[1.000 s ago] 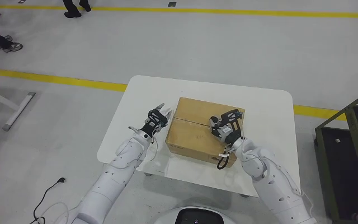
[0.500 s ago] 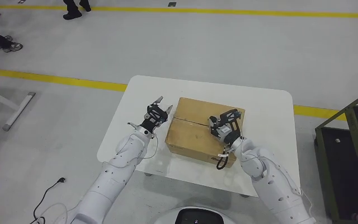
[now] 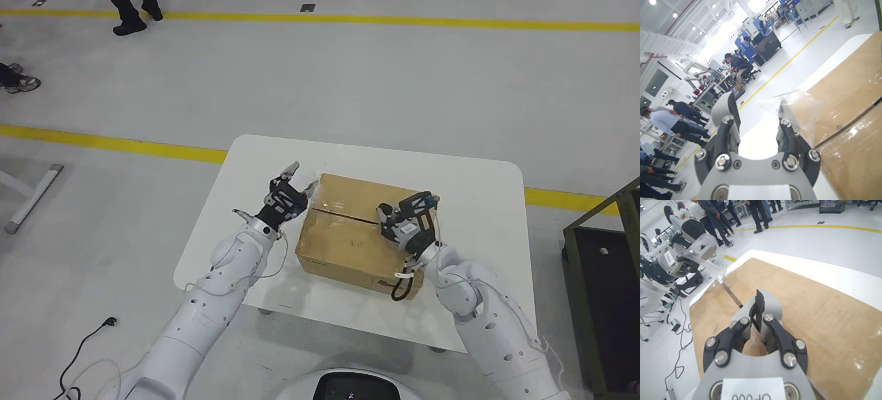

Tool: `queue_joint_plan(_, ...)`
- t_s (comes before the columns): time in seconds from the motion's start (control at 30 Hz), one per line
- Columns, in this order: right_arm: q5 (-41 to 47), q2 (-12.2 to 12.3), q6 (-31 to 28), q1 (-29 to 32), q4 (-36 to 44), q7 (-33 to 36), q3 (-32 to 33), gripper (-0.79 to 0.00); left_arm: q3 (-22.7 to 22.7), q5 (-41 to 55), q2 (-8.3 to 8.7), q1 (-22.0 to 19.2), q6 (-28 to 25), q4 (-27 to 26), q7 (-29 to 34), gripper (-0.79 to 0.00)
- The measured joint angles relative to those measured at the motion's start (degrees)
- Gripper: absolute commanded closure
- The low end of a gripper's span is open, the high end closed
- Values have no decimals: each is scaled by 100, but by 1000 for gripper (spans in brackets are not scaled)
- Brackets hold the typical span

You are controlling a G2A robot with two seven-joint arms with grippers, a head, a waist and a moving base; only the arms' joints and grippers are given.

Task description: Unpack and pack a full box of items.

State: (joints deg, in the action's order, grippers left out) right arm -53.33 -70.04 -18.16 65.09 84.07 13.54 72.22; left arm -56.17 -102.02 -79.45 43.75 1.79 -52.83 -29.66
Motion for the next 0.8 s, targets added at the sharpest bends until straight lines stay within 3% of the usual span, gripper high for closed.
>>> queue_joint_plan(0.1,6,20,10,59,114,51,102,0,19,2,-13,-10,-110,-46,-5,-357)
queue_joint_plan(0.37,21,34,76,97,188,126,184,0,150,13,-72,-12,-389,-121,9,-397)
queue_joint_plan(0.4,24,41,96,112,233,138,225,0,173,25,-84,-8,-425,-145,18,-449)
queue_joint_plan(0.53,19,81,145,218,447,179,450,0,272,54,-125,-1,-589,-267,34,-483)
queue_joint_plan(0.67,-44,141,94,390,680,287,743,0,424,45,-177,-26,-831,-339,42,-785)
queue_joint_plan(0.8,-51,192,88,570,855,349,1039,0,577,43,-231,-54,-1063,-345,59,-785)
